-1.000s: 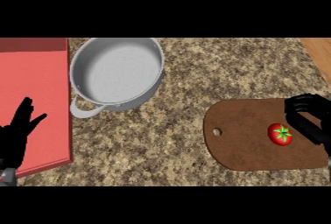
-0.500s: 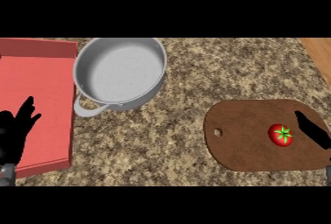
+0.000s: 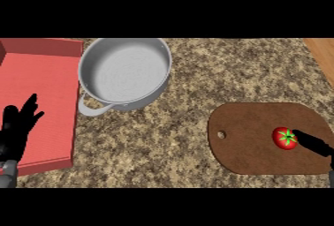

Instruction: Pick the tomato from the cutting board and place it in the pot

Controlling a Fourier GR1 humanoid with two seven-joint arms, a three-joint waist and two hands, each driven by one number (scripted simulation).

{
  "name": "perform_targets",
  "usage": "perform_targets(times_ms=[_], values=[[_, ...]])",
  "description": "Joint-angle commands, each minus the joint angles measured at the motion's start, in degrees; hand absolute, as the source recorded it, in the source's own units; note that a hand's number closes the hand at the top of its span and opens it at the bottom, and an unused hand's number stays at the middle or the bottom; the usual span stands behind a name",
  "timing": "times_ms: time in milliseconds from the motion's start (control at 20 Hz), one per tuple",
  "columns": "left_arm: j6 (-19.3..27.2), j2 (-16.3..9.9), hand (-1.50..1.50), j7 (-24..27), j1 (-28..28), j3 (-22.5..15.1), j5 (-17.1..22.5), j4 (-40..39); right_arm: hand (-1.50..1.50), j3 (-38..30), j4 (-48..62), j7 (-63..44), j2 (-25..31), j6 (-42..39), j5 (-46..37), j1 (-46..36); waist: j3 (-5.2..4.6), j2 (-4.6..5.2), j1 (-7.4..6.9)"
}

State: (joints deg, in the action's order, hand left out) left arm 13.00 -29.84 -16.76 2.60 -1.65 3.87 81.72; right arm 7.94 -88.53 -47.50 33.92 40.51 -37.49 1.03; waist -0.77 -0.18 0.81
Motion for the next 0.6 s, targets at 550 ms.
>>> perform_targets(times_ms=[550], values=[[1.0,3.1,0.00,-1.3,2.3,-1.3,-2.5,-2.3,-1.50,4.0,-14.1,-37.6,-0.5,-38.2,5.7,-11.2,0.39,0.11,-0.72]])
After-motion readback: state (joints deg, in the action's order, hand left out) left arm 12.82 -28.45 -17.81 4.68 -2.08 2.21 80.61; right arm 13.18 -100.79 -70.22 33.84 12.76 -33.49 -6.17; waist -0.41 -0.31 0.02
